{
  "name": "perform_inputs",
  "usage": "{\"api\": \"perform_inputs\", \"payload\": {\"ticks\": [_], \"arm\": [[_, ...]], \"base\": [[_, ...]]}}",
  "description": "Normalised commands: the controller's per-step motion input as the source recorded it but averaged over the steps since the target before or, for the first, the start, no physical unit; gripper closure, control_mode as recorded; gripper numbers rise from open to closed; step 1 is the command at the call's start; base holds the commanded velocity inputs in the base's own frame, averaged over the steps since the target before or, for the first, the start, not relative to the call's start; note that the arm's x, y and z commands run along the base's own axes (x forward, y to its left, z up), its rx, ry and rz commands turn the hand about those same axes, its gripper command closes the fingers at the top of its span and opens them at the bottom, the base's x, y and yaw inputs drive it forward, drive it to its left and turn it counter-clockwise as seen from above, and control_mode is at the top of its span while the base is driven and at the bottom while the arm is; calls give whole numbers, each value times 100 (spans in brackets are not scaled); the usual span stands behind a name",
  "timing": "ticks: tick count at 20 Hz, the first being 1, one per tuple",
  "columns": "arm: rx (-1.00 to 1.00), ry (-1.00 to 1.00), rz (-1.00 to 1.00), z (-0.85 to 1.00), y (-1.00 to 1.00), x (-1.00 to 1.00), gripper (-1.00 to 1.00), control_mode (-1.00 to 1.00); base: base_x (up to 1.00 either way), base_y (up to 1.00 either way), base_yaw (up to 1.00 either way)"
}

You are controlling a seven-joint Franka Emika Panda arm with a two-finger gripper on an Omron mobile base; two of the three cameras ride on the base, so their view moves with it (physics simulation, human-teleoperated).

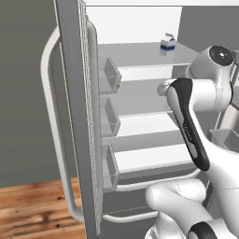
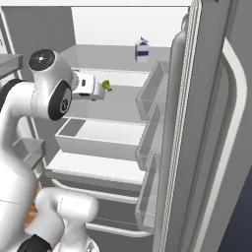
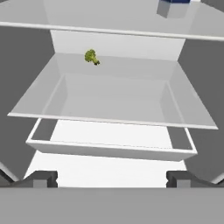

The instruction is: Take out the milk from the fridge and place it on the tray on the counter. Then take the sugar cube near the tray and place it in the tray.

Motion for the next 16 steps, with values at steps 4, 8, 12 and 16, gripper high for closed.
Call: {"api": "perform_inputs", "payload": {"ticks": [4, 8, 12, 16], "arm": [[0, -7, 0, 57, -28, 0, -100, -100], [0, -17, 0, 38, -30, 0, -100, -100], [0, -11, 0, 11, -29, 13, -100, -100], [0, -2, 0, 0, -40, 46, -100, -100]], "base": [[0, 0, 0], [0, 0, 0], [0, 0, 0], [0, 0, 0]]}}
